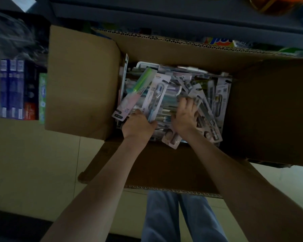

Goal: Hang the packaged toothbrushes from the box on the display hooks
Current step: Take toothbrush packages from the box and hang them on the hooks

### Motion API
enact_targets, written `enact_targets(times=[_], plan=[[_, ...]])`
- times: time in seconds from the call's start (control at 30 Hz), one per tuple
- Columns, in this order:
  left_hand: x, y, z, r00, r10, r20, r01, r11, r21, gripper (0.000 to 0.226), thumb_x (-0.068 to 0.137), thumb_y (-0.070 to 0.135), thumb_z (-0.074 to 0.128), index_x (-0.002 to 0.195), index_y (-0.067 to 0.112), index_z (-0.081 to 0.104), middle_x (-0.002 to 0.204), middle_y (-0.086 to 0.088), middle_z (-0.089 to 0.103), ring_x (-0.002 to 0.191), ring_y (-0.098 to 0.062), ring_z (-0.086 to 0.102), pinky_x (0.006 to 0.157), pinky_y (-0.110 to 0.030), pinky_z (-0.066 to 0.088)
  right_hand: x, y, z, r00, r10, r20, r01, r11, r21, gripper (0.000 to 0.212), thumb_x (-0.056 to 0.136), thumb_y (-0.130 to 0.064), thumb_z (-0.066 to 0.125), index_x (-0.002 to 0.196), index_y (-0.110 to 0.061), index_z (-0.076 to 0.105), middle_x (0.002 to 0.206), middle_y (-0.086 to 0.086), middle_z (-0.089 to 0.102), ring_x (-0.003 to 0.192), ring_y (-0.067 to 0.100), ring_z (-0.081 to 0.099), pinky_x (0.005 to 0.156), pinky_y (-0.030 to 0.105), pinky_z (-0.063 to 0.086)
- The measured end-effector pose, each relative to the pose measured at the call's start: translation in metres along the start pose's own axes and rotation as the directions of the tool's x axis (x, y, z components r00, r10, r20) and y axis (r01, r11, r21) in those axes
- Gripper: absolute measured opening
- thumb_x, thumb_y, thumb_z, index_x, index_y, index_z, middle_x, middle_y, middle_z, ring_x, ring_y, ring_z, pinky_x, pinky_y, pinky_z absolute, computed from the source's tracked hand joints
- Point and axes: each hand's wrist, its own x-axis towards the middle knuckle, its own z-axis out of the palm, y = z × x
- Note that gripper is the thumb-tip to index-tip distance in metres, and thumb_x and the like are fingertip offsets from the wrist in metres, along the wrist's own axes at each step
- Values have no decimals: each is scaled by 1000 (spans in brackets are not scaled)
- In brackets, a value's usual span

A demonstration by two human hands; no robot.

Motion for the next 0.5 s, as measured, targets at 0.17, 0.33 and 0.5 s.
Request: enact_targets(times=[0.17, 0.33, 0.5], plan=[[-6, 5, 2, 999, -1, -37, 2, 1000, 26, 60, 90, 52, 57, 129, 8, 41, 119, -12, 54, 99, -23, 57, 71, -32, 43, 3, 1, -9, 926, 358, 121, -369, 925, 93, 101, 87, -31, 64, 151, -16, -12, 158, 14, -1, 145, 32, 5, 114, 47, 19], [-12, 11, 0, 999, 16, -47, -16, 1000, -12, 61, 87, 56, 59, 124, 9, 44, 114, -11, 56, 102, -28, 60, 89, -46, 50, -1, 11, -22, 910, 351, 219, -388, 909, 155, 95, 89, -27, 65, 152, -7, -4, 157, 13, 13, 144, 32, 11, 109, 48, 31], [-42, 18, -22, 997, 67, -44, -69, 997, -24, 58, 88, 55, 58, 120, 8, 45, 107, -11, 60, 95, -28, 62, 84, -46, 52, -39, 14, -66, 985, 122, 120, -130, 990, 62, 95, 87, -23, 67, 153, -20, -1, 153, 13, 16, 140, 33, 15, 108, 47, 31]])
